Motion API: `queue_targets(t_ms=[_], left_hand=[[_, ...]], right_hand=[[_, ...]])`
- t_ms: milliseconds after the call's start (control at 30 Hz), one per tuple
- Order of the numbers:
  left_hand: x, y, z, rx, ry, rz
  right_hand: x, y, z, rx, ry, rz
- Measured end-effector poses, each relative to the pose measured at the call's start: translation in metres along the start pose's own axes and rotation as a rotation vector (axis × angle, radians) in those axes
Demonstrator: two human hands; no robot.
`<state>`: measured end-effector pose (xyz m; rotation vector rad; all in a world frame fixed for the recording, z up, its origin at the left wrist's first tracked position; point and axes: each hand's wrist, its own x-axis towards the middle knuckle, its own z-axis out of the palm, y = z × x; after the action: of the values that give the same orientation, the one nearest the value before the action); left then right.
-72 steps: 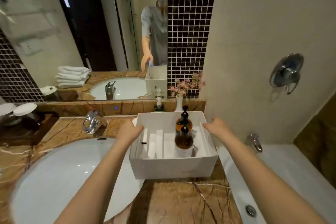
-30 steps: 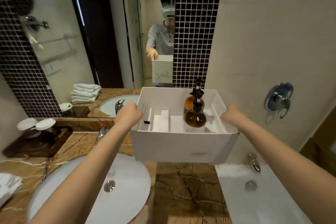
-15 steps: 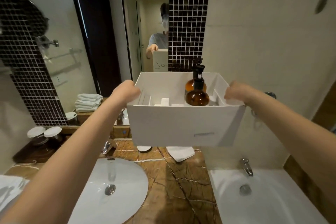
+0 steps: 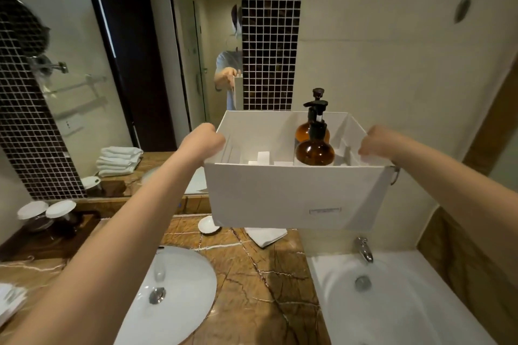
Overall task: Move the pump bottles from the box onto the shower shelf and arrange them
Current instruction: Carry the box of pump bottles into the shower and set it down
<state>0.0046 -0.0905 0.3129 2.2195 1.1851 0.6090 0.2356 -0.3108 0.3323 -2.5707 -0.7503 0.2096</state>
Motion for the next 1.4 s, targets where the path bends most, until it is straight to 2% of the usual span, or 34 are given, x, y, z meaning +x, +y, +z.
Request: queue_targets(t_ms=[167,400,700,867,1100,1400], left_hand=[[0.002,0.024,0.014,-0.018,-0.084,0.042],[0.015,0.072,0.029,0.068,-0.177,0.233],[-0.012,0.144,0.071,-0.027,-0.427,0.490],[-0.062,0.179,0.092,-0.077,-0.552,0.668],[-0.161,0.230,0.121,-0.117,-0.771,0.893],[-0.337,0.255,0.114,-0.128,-1.001,1.244]], right_hand=[[-0.014,0.019,-0.022,-0.007,0.092,0.086],[-0.043,0.053,-0.041,0.025,0.187,0.275],[-0.134,0.108,-0.075,-0.002,0.412,0.553],[-0.211,0.143,-0.090,-0.019,0.486,0.675],[-0.350,0.174,-0.106,-0.029,0.639,0.964],[-0.563,0.156,-0.097,-0.006,0.820,1.253]])
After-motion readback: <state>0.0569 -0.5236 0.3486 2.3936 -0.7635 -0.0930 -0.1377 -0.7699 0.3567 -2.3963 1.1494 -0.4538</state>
